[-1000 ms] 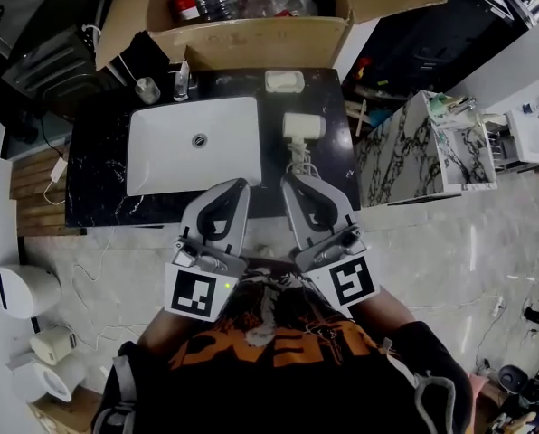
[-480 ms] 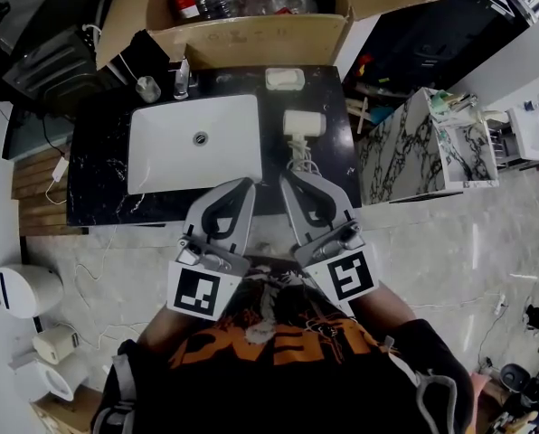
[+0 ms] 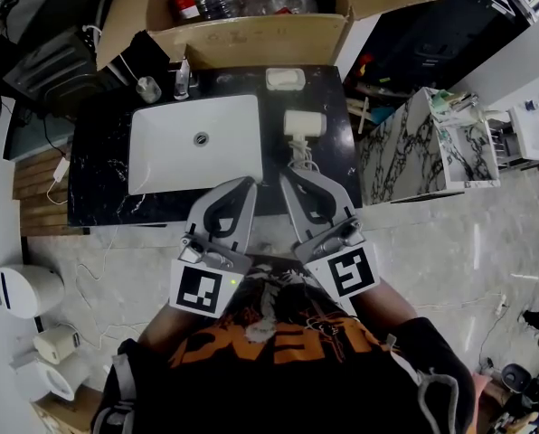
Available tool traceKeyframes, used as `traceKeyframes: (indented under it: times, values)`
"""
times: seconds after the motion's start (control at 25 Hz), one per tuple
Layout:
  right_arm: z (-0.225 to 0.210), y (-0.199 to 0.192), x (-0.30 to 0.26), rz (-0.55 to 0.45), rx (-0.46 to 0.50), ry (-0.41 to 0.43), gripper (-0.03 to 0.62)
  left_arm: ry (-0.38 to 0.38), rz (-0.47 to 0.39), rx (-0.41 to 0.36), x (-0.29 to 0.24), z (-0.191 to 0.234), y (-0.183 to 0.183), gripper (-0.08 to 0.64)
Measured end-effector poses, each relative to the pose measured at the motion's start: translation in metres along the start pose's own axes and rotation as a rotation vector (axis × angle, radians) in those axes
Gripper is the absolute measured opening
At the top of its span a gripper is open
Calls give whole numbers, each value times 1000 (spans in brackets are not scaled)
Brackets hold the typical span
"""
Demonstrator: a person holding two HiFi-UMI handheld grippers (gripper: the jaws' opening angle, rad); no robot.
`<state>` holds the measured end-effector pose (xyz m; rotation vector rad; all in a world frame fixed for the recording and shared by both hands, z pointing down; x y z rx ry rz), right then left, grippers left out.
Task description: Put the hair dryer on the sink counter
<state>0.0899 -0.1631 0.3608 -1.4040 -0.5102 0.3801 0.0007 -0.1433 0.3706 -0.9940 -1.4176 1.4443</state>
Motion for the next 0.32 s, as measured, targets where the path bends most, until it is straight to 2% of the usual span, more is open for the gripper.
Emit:
traceKeyframes:
  times: [0.32]
  values:
    - [-1,1,-2,4,7,4,14,-4,1,-3,-2,-1,1,21]
Point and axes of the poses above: the fingertips, and each gripper's own axes: x backward along the fingers, z to its left, y out of its top, the point moved 4 cm from there along x, backward along the fingers, and after that the axes turned 13 degrees about y, right-handed, at the moved point
